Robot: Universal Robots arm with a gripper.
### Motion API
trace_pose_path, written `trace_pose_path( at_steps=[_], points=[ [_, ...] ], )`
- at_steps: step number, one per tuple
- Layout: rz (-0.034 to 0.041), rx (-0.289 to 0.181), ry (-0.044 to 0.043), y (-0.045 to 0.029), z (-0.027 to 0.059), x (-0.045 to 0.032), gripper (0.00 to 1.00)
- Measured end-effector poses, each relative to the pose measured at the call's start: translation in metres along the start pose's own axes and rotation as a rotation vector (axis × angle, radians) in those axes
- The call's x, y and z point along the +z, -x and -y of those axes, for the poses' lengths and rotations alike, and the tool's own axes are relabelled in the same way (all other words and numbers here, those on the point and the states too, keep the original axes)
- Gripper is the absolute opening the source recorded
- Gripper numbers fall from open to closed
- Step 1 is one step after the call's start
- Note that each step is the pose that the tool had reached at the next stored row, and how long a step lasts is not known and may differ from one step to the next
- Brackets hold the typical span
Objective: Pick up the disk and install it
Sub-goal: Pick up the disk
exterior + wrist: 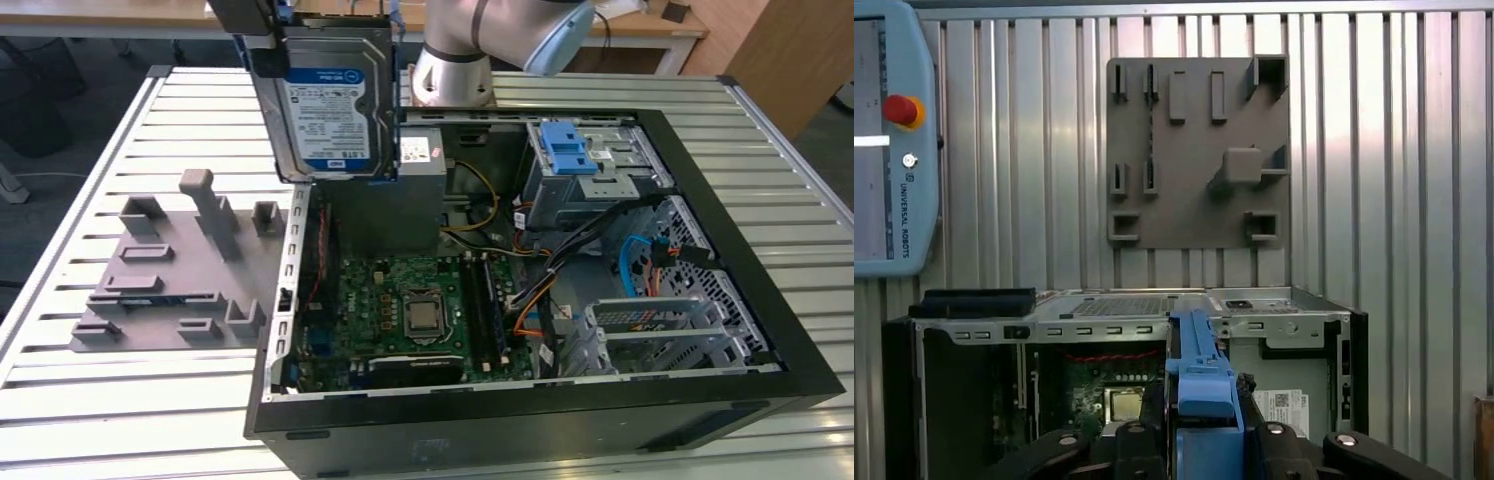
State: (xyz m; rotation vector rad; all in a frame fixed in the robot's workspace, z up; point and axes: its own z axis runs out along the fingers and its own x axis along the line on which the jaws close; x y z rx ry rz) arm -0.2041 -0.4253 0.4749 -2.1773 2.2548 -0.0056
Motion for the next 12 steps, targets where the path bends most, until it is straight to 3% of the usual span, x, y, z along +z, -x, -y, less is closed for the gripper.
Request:
trace_pose_path(
  at_steps=[8,12],
  points=[
    [0.0000,0.000,0.0000,-0.0142,0.0100,0.0021,0.36],
    [0.0000,0.000,0.0000,-0.0188,0.0198,0.0031,0.36]
  ],
)
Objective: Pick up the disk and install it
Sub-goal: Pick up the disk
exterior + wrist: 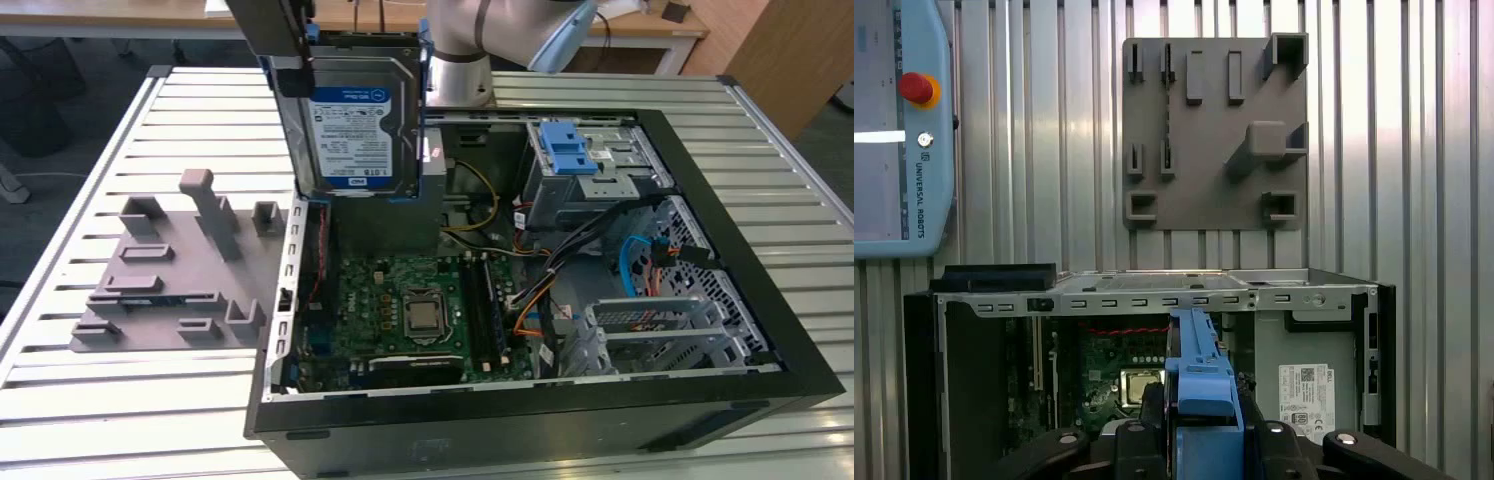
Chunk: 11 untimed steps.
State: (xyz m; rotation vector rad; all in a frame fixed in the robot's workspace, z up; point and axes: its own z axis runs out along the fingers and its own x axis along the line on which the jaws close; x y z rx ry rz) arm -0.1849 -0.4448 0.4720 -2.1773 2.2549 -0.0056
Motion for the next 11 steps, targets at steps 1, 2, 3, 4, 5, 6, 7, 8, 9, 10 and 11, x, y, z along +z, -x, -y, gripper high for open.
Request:
trace_pose_path(
  at_steps=[1,2,3,4,5,6,7,8,9,10,11],
  points=[
    [0.0000,0.000,0.0000,-0.0004,0.0037,0.0002,0.36],
    [-0.0001,0.000,0.0001,-0.0006,0.0078,0.0002,0.36],
    [0.0000,0.000,0.0000,-0.0006,0.0125,0.0004,0.36],
    [0.0000,0.000,0.0000,-0.0006,0.0170,0.0005,0.36],
    [0.0000,0.000,0.0000,-0.0006,0.0215,0.0006,0.36],
    [0.0000,0.000,0.0000,-0.0006,0.0255,0.0007,0.36],
    [0.0000,0.000,0.0000,-0.0006,0.0290,0.0008,0.36],
    [0.0001,0.000,0.0000,-0.0008,0.0323,0.0010,0.36],
    [0.0000,0.000,-0.0001,-0.0016,0.0345,0.0011,0.36],
    [0.0000,0.000,-0.0001,-0.0024,0.0360,0.0012,0.36],
    [0.0000,0.000,0.0000,-0.0035,0.0373,0.0013,0.36]
  ],
)
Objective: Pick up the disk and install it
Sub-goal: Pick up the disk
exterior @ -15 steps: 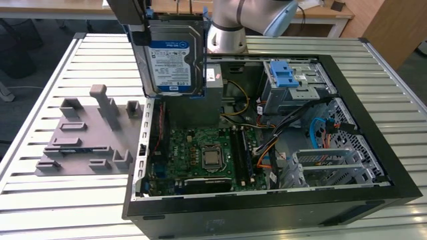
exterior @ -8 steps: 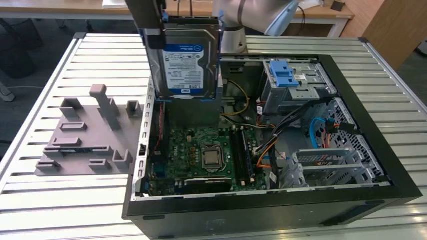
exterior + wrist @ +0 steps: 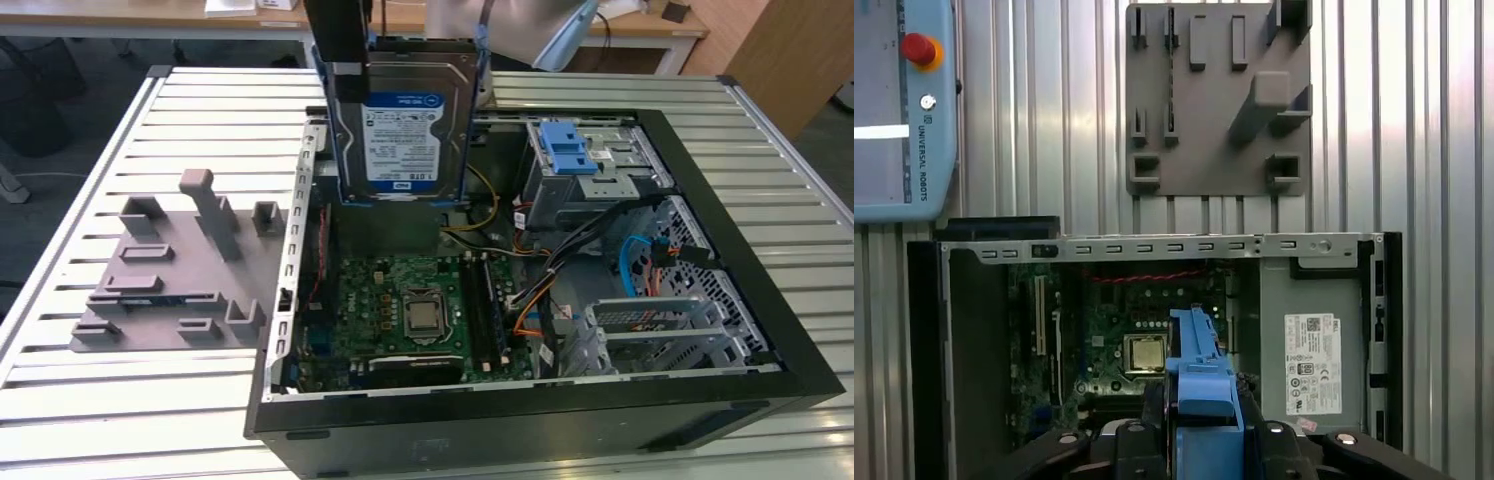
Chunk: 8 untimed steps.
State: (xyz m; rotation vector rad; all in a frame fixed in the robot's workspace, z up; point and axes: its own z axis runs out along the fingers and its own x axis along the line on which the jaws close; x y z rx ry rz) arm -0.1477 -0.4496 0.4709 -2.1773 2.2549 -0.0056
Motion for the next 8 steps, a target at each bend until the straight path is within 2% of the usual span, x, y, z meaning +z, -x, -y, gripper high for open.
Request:
trace_pose_path(
  at_steps=[5,8],
  points=[
    [0.0001,0.000,0.0000,-0.0042,0.0084,0.0006,0.36],
    [0.0000,0.000,0.0000,-0.0051,0.0169,0.0009,0.36]
  ],
)
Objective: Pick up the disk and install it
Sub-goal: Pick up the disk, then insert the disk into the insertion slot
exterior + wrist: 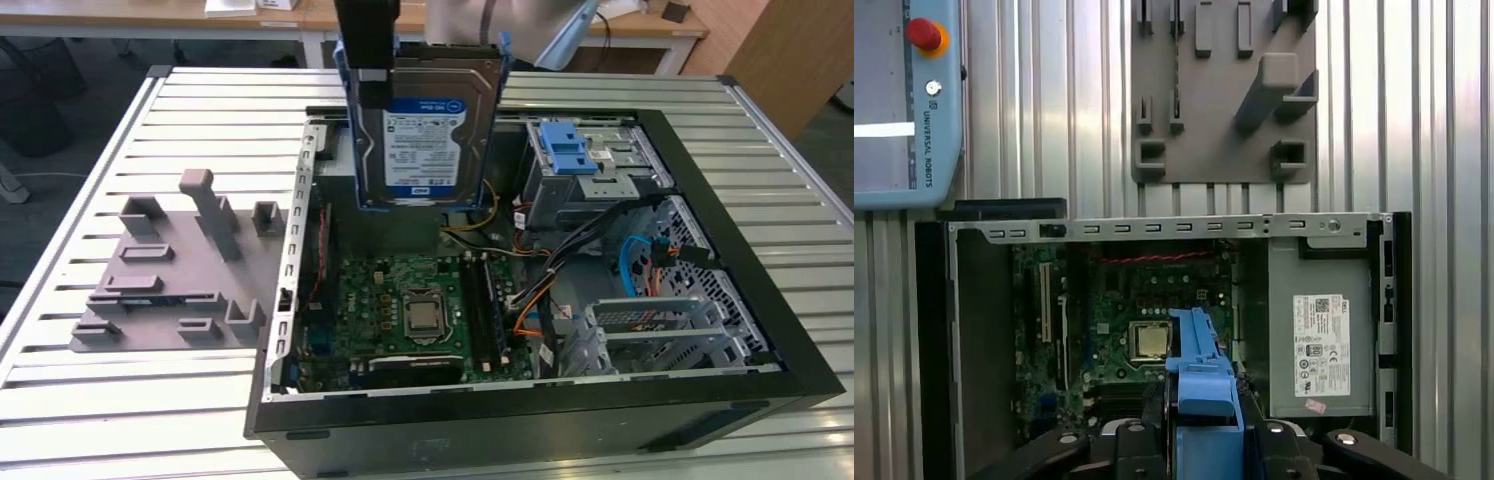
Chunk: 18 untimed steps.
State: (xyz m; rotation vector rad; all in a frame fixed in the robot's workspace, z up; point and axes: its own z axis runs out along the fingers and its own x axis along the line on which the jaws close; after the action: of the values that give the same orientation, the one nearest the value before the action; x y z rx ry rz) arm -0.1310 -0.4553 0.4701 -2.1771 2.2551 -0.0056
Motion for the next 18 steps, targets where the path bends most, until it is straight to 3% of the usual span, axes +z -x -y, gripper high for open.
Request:
trace_pose_path(
  at_steps=[10,18],
  points=[
    [0.0000,0.000,0.0000,-0.0004,0.0350,0.0013,0.36],
    [0.0000,0.000,0.0000,-0.0058,0.0544,0.0033,0.36]
  ],
)
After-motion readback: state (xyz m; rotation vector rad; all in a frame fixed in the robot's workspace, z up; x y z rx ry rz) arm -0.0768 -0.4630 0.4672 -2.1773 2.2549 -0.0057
